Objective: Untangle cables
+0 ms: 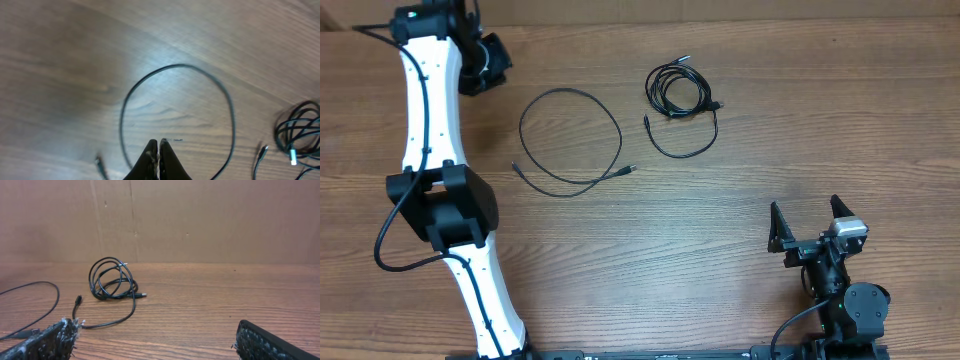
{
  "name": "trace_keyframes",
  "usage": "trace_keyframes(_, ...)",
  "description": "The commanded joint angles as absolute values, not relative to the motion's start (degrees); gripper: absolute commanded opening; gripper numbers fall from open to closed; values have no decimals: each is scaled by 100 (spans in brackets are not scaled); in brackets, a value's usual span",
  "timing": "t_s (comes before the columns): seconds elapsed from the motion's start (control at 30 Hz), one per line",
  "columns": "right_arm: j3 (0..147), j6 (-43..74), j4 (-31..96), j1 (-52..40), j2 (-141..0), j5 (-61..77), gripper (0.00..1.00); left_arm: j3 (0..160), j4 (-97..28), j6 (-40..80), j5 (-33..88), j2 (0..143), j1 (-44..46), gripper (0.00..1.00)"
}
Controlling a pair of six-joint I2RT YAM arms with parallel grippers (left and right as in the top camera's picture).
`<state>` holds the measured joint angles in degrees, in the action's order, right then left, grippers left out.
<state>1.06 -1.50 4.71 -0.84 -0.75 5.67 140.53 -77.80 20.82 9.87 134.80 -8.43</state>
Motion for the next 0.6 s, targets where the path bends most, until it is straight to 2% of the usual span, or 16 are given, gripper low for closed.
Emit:
trace_keyframes(0.0,49,-180,440,-73,-62,539,100,13939,-8040,1651,707,13463,-851,6)
trace_keyframes(0.07,49,-180,440,-73,-62,539,100,13699,-8145,1468,537,13463,-773,15)
trace_keyframes(0.17,49,-180,440,-73,-62,539,100,13279,-8184,1374,534,13463,-666,33)
trace_keyframes(0.27,49,-180,440,-73,-62,539,100,12884,-8160,1433,596,13463,-587,61)
trace_keyframes(0.4,49,-180,440,-73,-62,539,100,12575,-8195,1426,1310,13463,-456,93)
trace_keyframes(0.5,49,-180,440,-73,-62,539,100,12486,-8318,1411,2180,13463,-322,96)
trace_keyframes(0.57,49,-180,440,-73,-62,539,100,12486,-8462,1385,2276,13463,-178,82)
